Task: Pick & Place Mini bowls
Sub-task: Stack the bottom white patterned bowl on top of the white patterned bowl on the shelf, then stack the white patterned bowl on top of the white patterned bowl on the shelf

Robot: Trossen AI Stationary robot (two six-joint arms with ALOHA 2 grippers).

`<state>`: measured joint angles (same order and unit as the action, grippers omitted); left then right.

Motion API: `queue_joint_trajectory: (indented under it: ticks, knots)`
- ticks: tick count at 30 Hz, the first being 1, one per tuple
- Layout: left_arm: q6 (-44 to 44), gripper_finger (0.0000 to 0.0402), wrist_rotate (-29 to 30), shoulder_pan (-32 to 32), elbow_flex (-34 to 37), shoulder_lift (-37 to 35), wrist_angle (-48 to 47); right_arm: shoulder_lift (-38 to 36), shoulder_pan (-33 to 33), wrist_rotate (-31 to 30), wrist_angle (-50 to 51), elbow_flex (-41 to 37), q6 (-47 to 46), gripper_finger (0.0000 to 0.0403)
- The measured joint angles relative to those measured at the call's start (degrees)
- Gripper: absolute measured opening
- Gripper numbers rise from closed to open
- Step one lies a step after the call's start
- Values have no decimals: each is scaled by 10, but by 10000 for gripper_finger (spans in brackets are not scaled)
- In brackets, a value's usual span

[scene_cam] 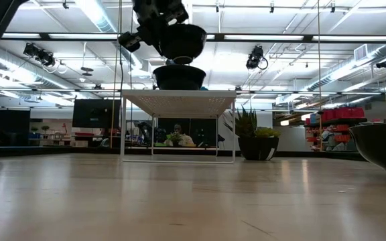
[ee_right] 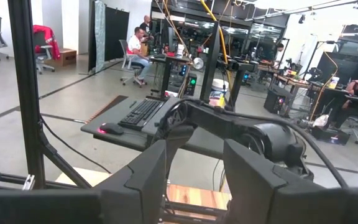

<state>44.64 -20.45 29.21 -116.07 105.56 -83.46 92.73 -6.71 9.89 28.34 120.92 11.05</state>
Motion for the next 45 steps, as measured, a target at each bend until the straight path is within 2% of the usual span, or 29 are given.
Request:
queue_joint_trajectory:
  ticks: [5,19,24,31,45]
  knots:
    - [-6,11,37,-8,7,4,1,0,0,0,0,0,0,162]
    - [-4,11,41,-19,89,3,54,0,0,0,0,0,0,162]
    - [-1,11,52,-21,93,3,60,0,0,0,0,0,0,162]
    - [-3,57,56,-21,93,3,58,0,0,0,0,0,0,162]
    - [-17,118,69,-21,93,-1,58,0,0,0,0,0,0,162]
